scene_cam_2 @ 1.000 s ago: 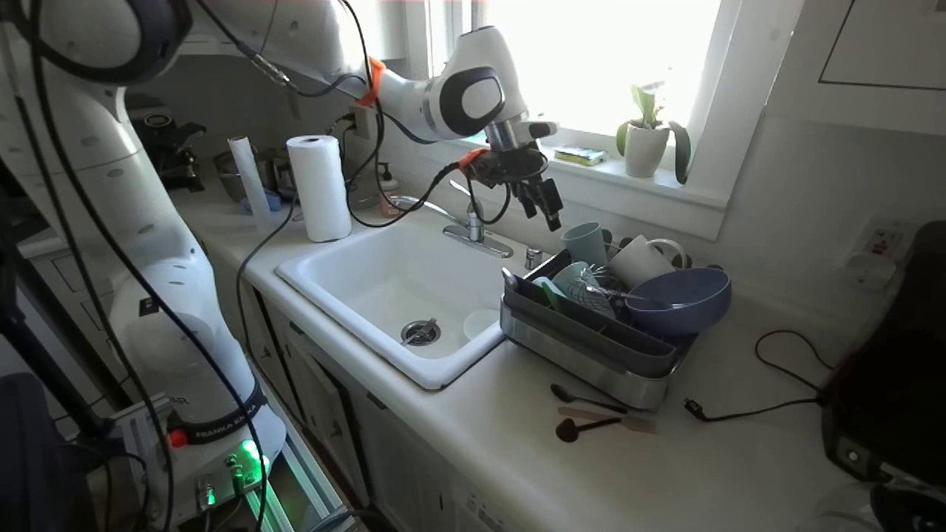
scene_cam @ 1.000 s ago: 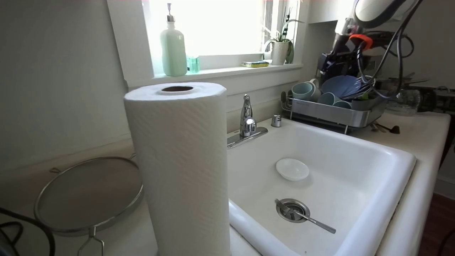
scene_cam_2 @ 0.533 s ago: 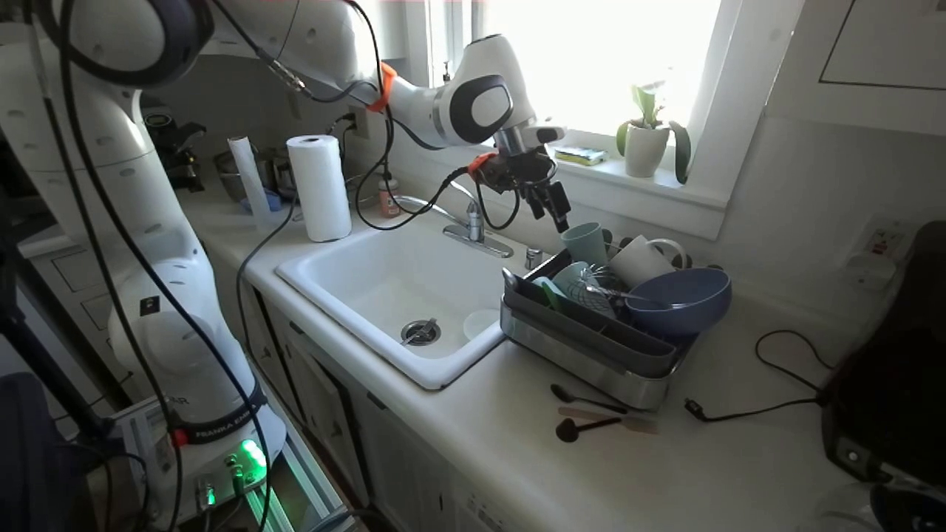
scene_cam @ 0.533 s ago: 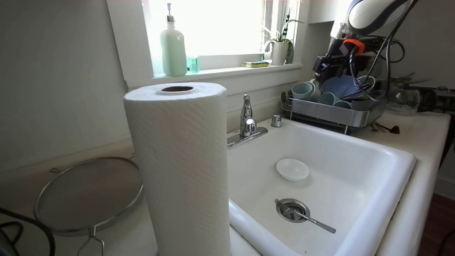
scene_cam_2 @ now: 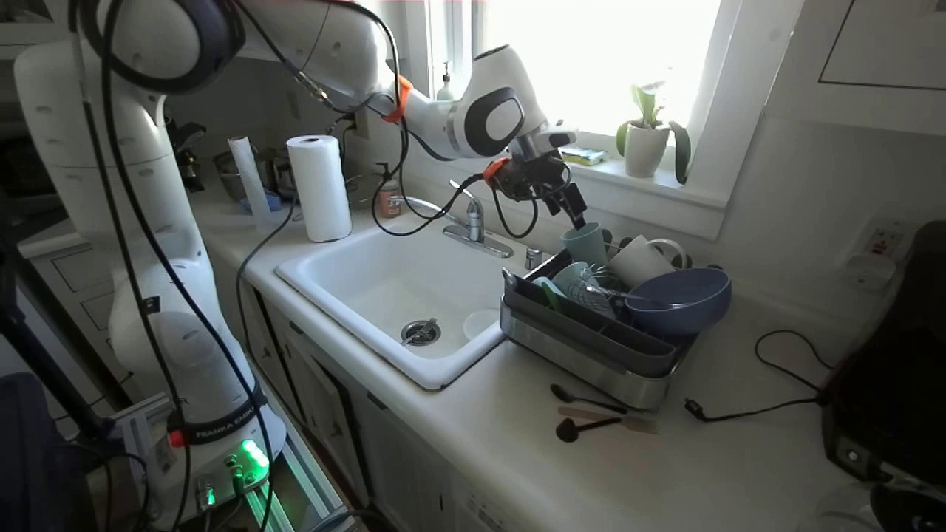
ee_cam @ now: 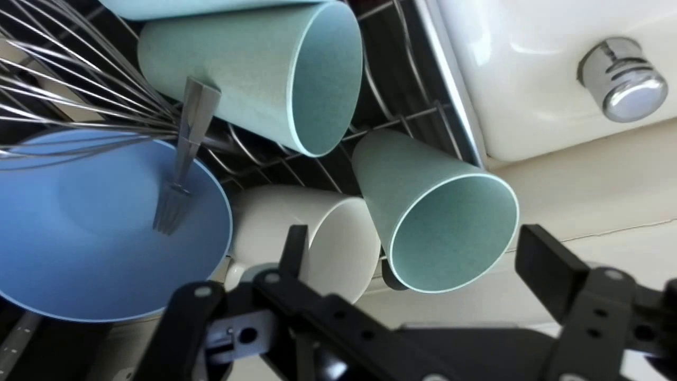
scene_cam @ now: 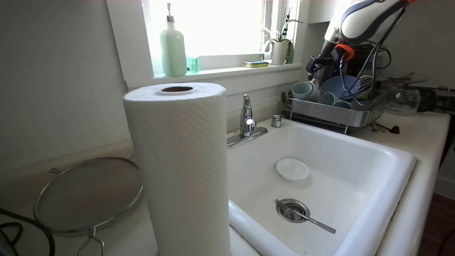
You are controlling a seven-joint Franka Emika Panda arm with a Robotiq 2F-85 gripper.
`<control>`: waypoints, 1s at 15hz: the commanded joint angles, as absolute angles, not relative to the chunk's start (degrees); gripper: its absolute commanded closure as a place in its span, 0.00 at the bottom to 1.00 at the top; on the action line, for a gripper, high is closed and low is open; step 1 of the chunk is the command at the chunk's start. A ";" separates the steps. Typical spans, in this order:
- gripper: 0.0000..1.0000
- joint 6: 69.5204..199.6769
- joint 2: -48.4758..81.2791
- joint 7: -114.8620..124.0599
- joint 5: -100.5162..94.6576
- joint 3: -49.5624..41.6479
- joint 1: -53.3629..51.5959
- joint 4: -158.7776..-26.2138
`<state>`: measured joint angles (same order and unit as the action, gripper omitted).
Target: Put the cup from the dishrack on the windowsill.
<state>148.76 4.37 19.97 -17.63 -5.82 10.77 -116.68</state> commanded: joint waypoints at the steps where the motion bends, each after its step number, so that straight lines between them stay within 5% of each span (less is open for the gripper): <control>1: 0.00 151.23 10.53 24.15 -20.61 -8.37 8.64 -110.86; 4: 0.00 151.76 13.80 25.26 -19.67 -9.99 7.23 -108.17; 6: 0.11 151.78 15.54 25.86 -19.13 -10.94 6.28 -106.71; 7: 0.25 152.15 16.51 26.29 -19.08 -11.47 5.80 -106.04; 15: 0.81 151.45 20.40 29.56 -19.39 -15.38 2.36 -103.18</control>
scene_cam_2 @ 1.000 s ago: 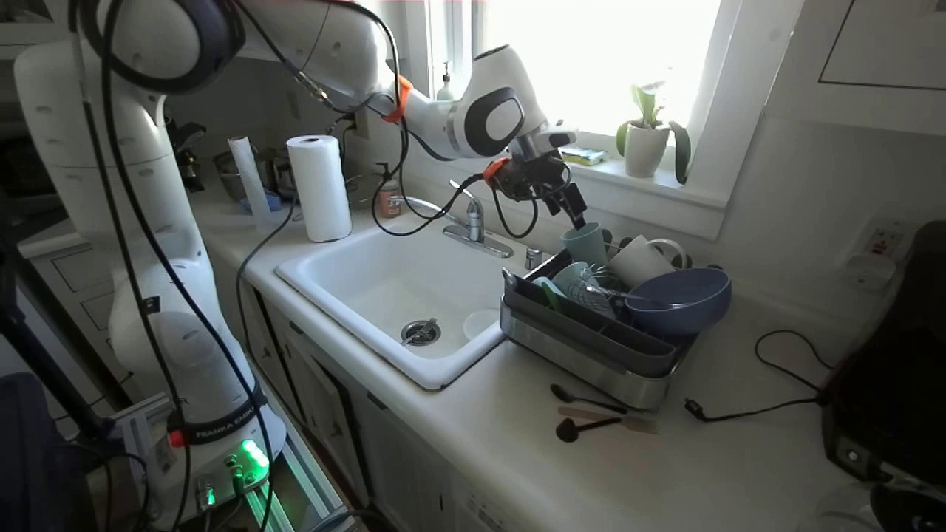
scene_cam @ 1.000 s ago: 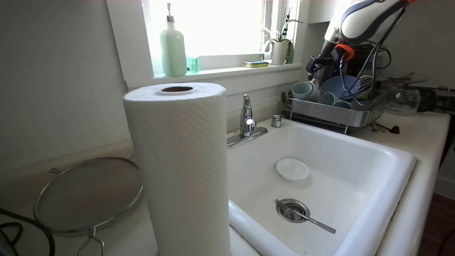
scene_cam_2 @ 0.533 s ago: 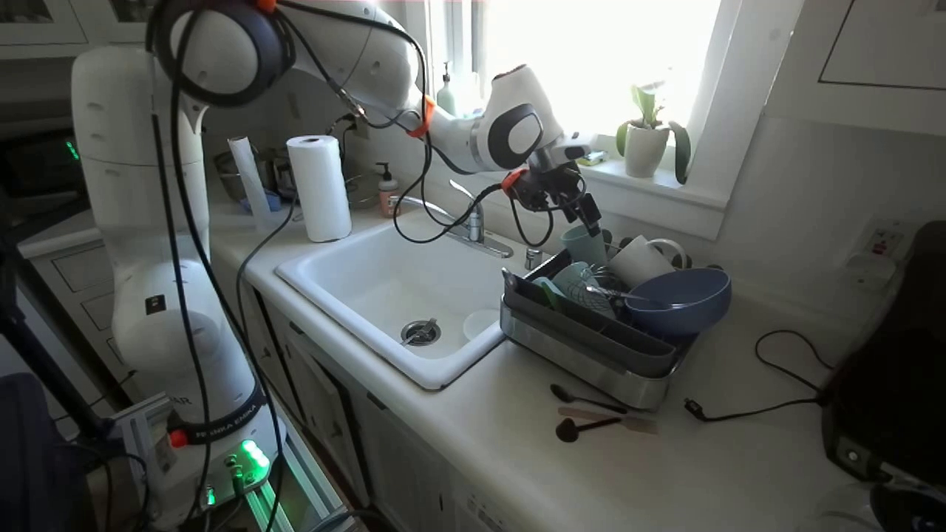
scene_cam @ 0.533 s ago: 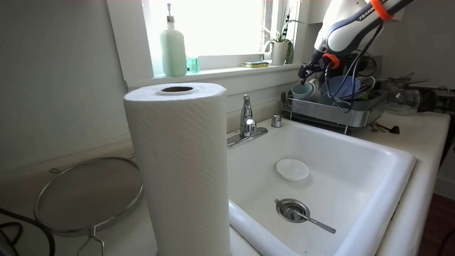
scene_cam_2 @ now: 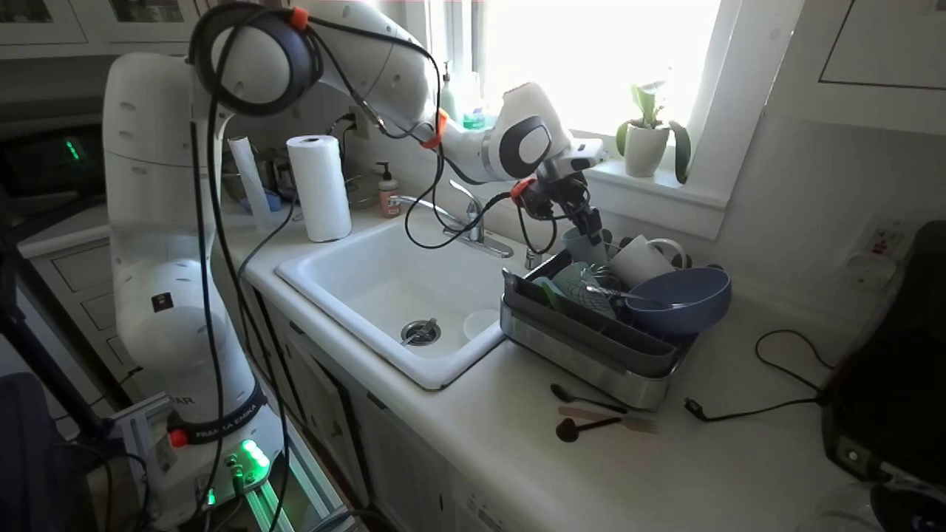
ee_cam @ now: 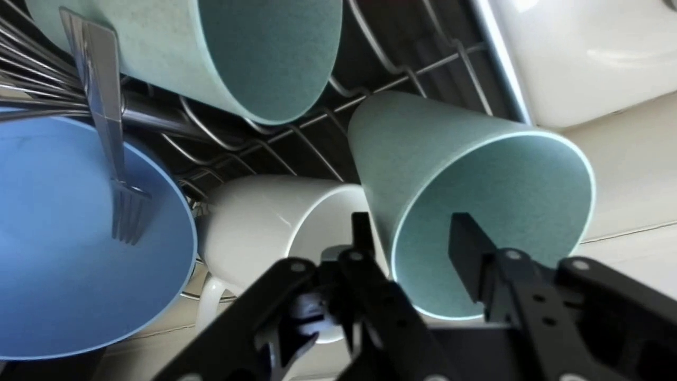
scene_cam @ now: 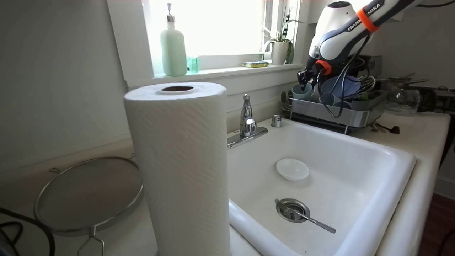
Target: Put the cup from the dishrack on the windowsill.
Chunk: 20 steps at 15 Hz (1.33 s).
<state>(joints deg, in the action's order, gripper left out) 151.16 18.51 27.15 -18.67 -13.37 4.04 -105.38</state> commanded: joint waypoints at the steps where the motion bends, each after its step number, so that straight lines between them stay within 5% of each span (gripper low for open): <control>1: 0.88 151.06 20.48 29.88 -19.22 -15.68 2.05 -102.94; 4: 1.00 149.82 20.06 30.76 -19.32 -16.66 1.21 -102.45; 20: 0.99 124.44 11.25 20.48 -4.65 -7.76 1.84 -85.17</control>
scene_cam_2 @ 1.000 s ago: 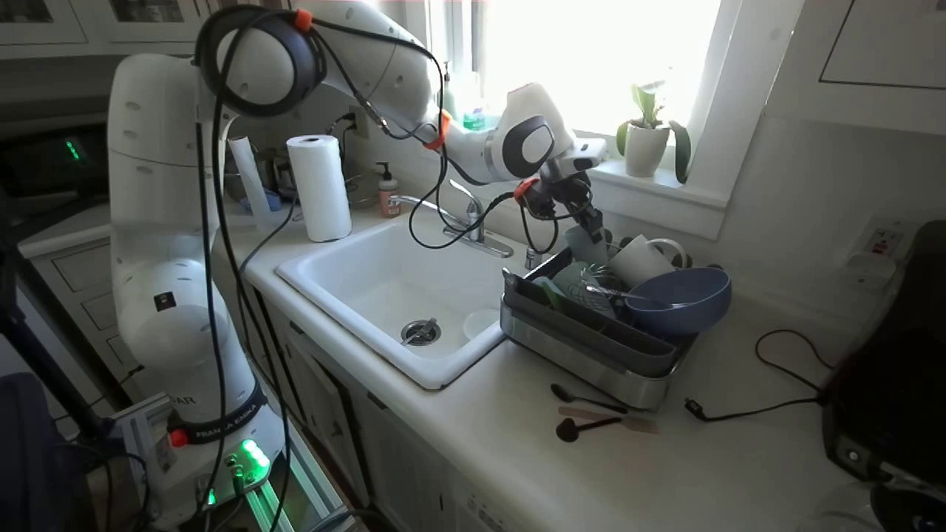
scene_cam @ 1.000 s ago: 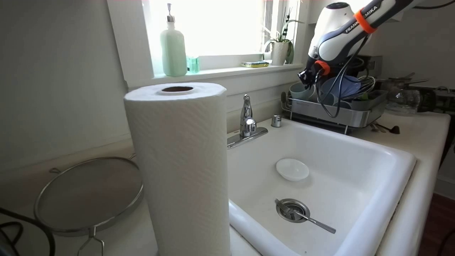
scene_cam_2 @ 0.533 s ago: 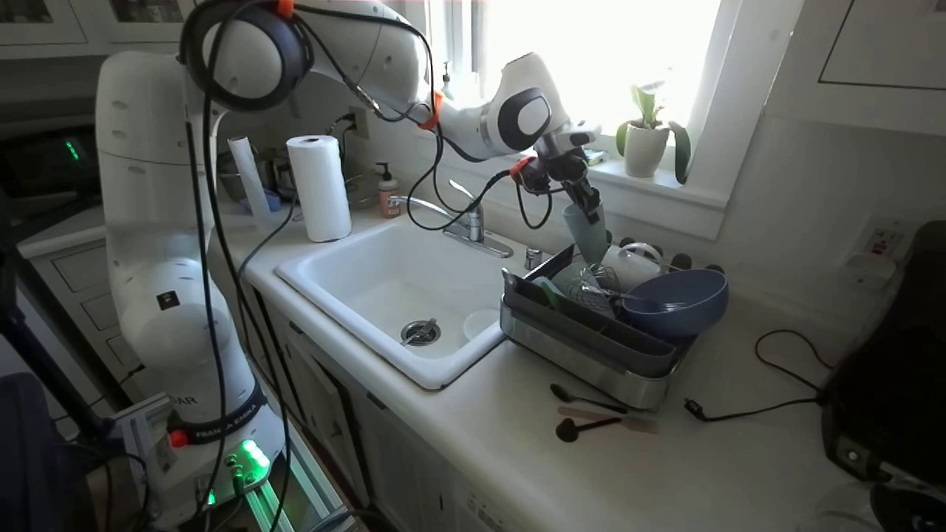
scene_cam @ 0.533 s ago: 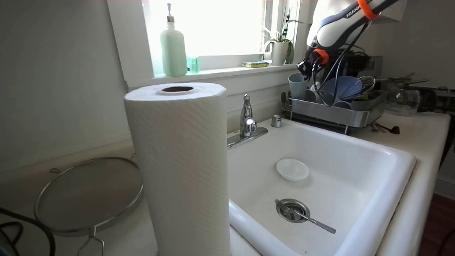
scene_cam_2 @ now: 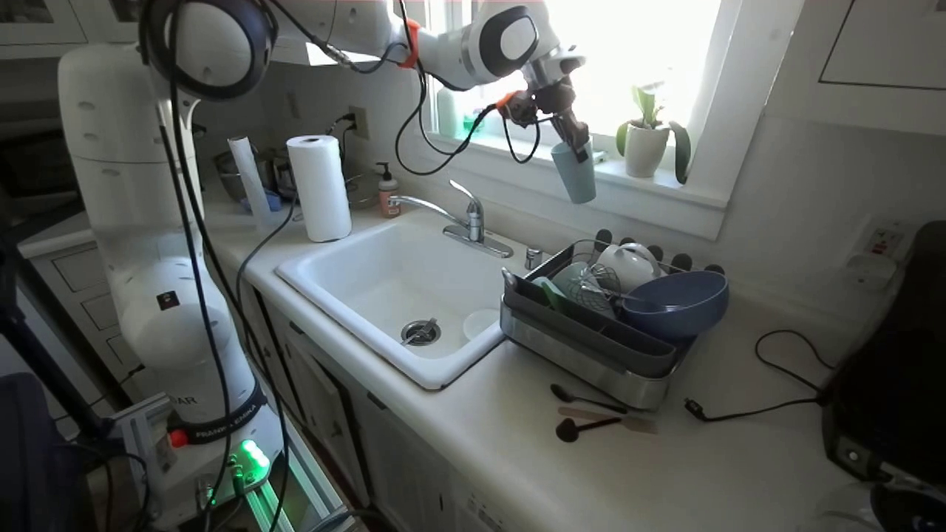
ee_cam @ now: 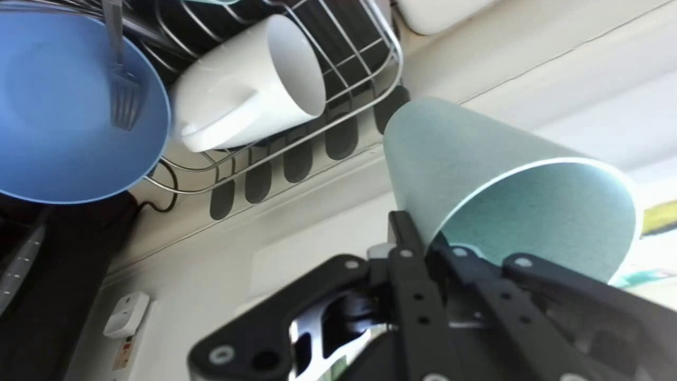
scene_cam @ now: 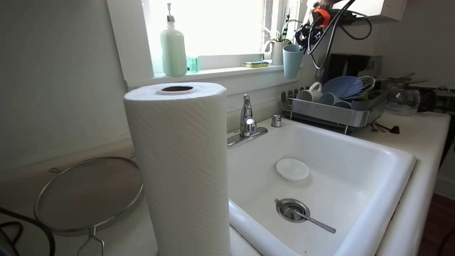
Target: Put the cup from the dishrack on the windowsill.
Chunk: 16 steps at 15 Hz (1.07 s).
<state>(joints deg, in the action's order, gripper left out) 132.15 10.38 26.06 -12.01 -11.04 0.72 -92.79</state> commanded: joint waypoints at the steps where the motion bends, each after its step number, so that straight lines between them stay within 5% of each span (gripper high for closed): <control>1: 0.99 121.22 12.06 19.14 -1.93 -6.76 1.77 -81.74; 12: 0.99 105.05 28.25 30.64 12.47 -2.64 1.20 -51.62; 13: 0.99 106.98 22.18 26.58 9.75 -3.28 0.67 -60.56; 16: 0.95 107.14 23.75 26.89 9.76 -3.21 0.59 -59.82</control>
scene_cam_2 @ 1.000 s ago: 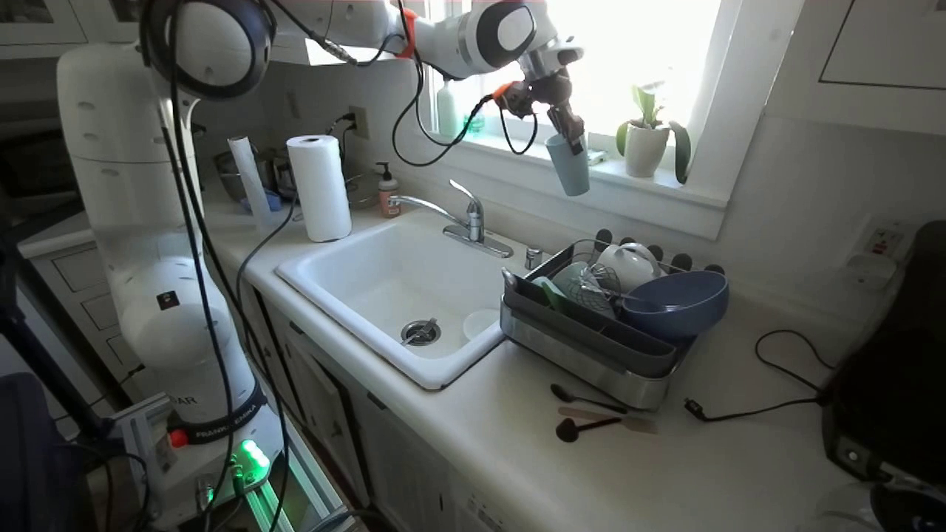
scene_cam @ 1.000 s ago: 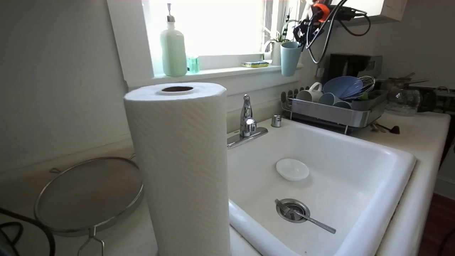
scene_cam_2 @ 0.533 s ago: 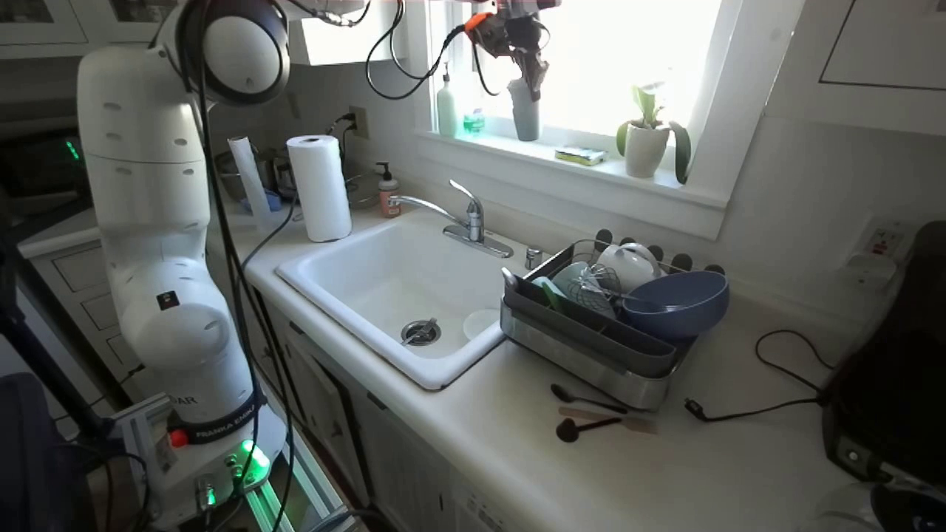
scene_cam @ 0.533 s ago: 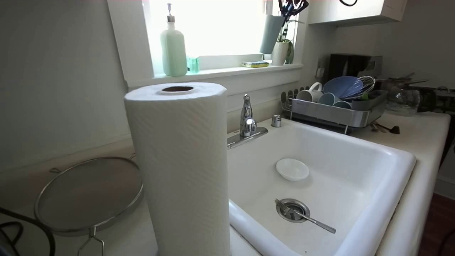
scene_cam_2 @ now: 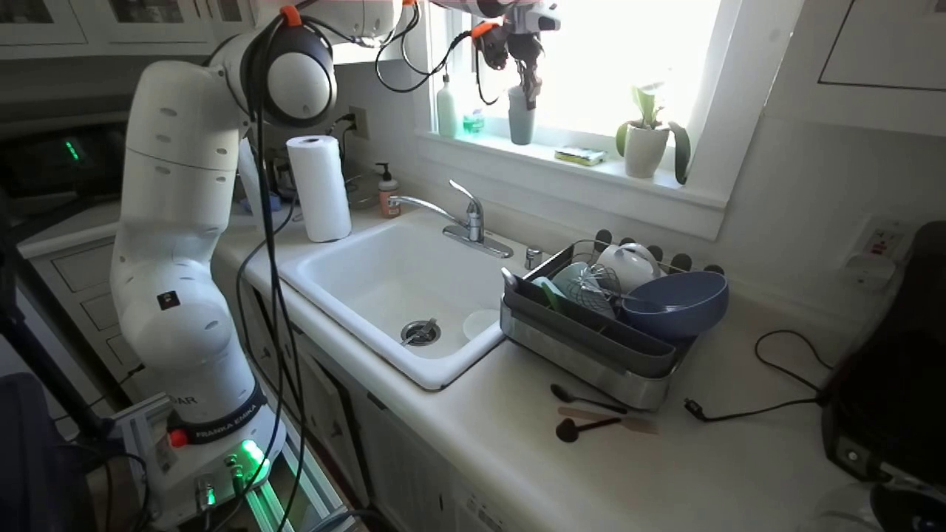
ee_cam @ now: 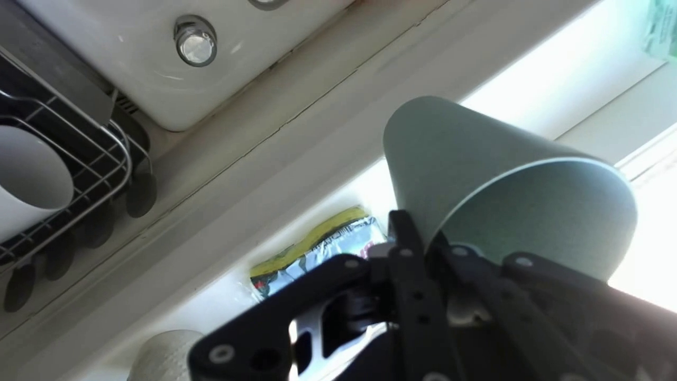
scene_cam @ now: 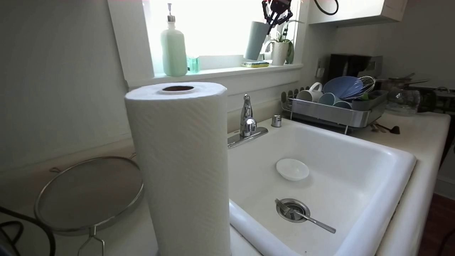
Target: Put the cup from the dishrack on the windowsill.
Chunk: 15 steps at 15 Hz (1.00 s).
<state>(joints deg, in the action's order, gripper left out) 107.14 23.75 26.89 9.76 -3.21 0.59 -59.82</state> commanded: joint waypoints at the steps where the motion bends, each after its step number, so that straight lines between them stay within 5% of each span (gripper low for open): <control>1: 0.95 107.15 23.56 26.88 9.76 -3.23 0.64 -59.81; 15: 0.99 117.23 33.37 41.44 8.37 -4.38 -3.49 -52.53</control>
